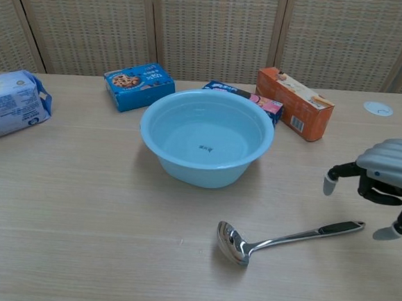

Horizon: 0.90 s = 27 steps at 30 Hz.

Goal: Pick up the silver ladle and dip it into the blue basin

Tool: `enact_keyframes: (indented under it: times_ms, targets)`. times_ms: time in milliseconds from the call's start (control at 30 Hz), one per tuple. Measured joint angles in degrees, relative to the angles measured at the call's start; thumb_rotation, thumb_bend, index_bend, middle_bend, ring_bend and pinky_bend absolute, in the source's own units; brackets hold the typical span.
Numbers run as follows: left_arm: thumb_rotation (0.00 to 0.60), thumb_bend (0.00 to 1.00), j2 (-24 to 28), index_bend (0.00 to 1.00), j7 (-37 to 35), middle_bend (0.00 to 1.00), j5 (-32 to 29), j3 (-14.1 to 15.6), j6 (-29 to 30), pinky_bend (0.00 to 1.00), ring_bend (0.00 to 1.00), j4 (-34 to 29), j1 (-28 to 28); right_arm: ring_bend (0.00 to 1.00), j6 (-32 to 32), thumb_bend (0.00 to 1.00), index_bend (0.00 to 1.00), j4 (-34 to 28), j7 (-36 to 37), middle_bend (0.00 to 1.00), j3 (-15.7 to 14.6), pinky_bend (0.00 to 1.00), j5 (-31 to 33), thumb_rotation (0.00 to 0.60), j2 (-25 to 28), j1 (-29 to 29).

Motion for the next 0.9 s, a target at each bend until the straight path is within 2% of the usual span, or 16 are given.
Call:
enact_keyframes:
  times_ms: [367,600,900]
  targets:
    - [0.6,0.0,-0.8,0.0,2.1,0.0,-2.2,-0.5,-1.0,0.0,0.0,0.0,-0.6,0.83,-2.2,0.24,0.4,4.3,-0.4,0.9,0.4,1.0,2.7,0.6,-5.0,2.9]
    - [0.6,0.0,-1.0,0.0,2.5,0.0,-3.4,-0.7,-1.5,0.0,0.0,0.2,-0.8,0.83,-4.8,0.27,0.41,8.2,-2.2,0.9,0.2,1.0,5.5,0.6,-8.2,4.4]
    - [0.6,0.0,-1.4,0.0,3.3,0.0,-4.5,-0.9,-2.1,0.0,0.0,0.5,-1.3,0.83,-7.2,0.29,0.43,9.4,-4.5,0.9,-0.3,1.0,9.2,0.6,-10.5,5.4]
